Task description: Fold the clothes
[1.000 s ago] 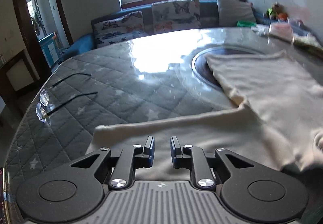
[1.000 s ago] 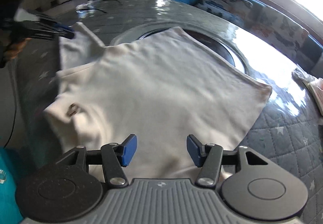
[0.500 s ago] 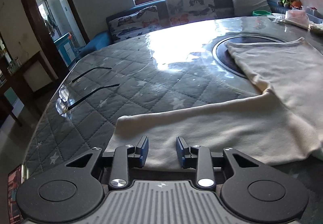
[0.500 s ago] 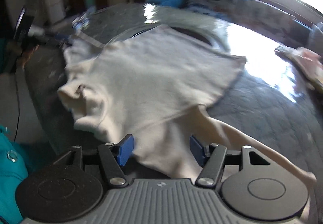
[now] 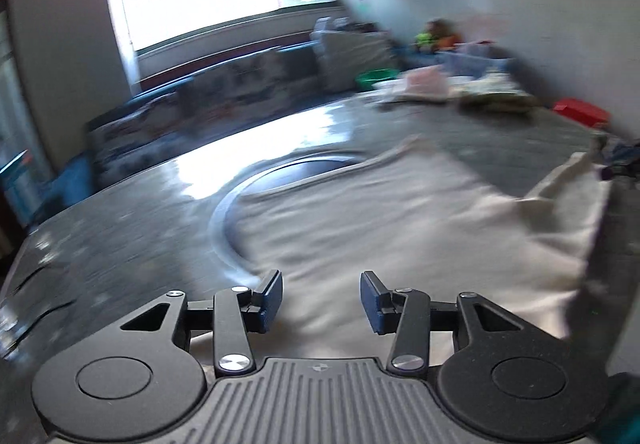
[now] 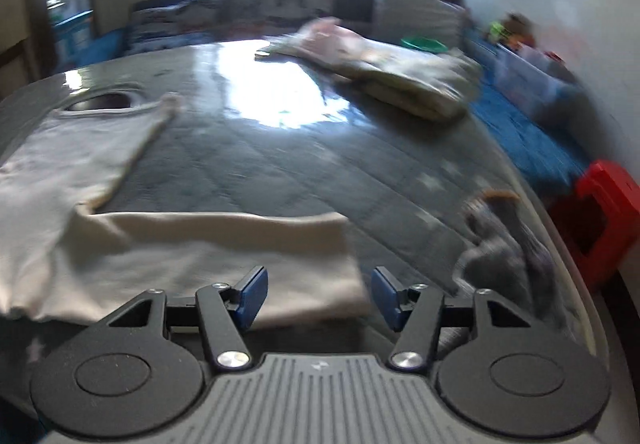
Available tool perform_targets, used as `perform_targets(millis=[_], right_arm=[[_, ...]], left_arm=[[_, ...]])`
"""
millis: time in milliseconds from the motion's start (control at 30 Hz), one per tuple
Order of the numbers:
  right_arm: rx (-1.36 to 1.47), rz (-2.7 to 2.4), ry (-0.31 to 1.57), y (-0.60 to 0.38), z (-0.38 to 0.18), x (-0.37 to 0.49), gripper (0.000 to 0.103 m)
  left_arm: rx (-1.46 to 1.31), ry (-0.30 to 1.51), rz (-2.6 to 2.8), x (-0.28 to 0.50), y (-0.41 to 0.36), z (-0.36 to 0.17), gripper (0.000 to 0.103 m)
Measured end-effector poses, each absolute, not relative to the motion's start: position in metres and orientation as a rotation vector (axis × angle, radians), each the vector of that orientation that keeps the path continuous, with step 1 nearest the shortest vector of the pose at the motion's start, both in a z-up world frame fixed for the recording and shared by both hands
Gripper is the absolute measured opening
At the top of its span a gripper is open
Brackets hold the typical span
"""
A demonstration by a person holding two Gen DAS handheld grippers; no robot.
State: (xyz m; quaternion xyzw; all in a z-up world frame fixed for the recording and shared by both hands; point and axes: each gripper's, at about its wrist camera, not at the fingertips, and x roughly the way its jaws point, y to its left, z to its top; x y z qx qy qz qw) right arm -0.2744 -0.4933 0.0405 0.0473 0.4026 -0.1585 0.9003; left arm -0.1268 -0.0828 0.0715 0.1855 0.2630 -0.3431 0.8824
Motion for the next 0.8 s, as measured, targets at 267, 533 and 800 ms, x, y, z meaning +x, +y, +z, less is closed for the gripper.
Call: perform_targets(millis=[267,533,800], right_arm=[[0.21,-0.362,0.824,-0.517,0.029,-0.284,0.042],[0.208,-0.354,0.814,-0.502,0.029,-0.28,0.029],[0.17,-0.358,0.794,-0.496,0.029,-0.283,0.012]], left_arm=[[0.428,0.573,-0.934,-0.156,-0.147,0.053,0.047],[0.465,0.612,-1.022,-0.181,-0.172,0.035,0.048],[0.499,0.64,-1.047,-0.188,-0.179,0.022,0.048]])
